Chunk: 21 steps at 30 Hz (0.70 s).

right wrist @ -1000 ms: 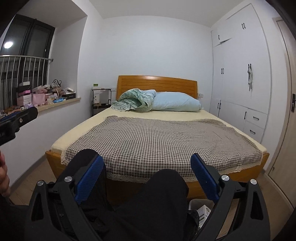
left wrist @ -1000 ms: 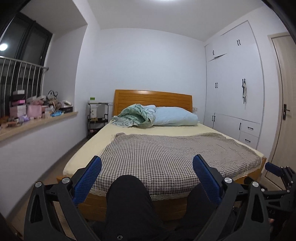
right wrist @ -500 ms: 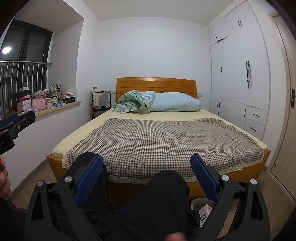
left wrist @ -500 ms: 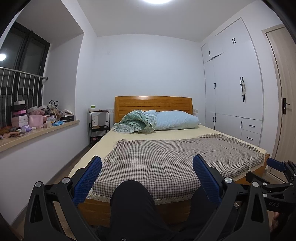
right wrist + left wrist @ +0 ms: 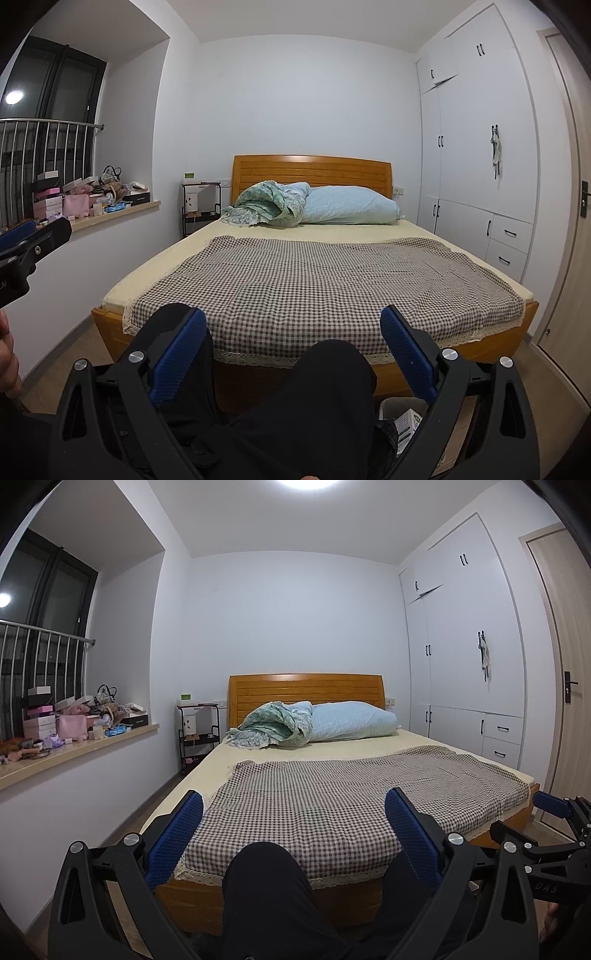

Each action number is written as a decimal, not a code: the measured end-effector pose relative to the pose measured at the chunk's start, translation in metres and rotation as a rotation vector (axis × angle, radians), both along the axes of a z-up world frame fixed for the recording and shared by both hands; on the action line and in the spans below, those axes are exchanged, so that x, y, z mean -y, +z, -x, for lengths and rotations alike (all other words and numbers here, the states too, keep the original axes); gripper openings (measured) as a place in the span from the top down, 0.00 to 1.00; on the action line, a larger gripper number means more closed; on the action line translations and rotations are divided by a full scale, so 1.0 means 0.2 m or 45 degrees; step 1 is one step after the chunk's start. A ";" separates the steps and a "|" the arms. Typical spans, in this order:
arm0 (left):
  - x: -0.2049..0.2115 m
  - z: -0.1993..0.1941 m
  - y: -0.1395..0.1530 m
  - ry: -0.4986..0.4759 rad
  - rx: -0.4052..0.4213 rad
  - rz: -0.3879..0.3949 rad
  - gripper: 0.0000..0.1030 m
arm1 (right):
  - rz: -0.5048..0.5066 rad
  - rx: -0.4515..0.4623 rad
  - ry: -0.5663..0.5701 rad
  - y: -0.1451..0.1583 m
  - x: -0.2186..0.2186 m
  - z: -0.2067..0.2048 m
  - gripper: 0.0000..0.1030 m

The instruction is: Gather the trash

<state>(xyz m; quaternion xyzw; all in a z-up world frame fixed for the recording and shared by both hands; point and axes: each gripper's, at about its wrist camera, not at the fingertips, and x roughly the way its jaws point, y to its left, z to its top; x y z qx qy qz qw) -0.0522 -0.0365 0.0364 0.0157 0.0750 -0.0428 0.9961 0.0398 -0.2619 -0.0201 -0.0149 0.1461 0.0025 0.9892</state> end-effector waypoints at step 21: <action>0.00 0.00 0.01 -0.003 0.002 0.001 0.07 | 0.004 -0.002 0.015 0.03 0.03 0.02 0.12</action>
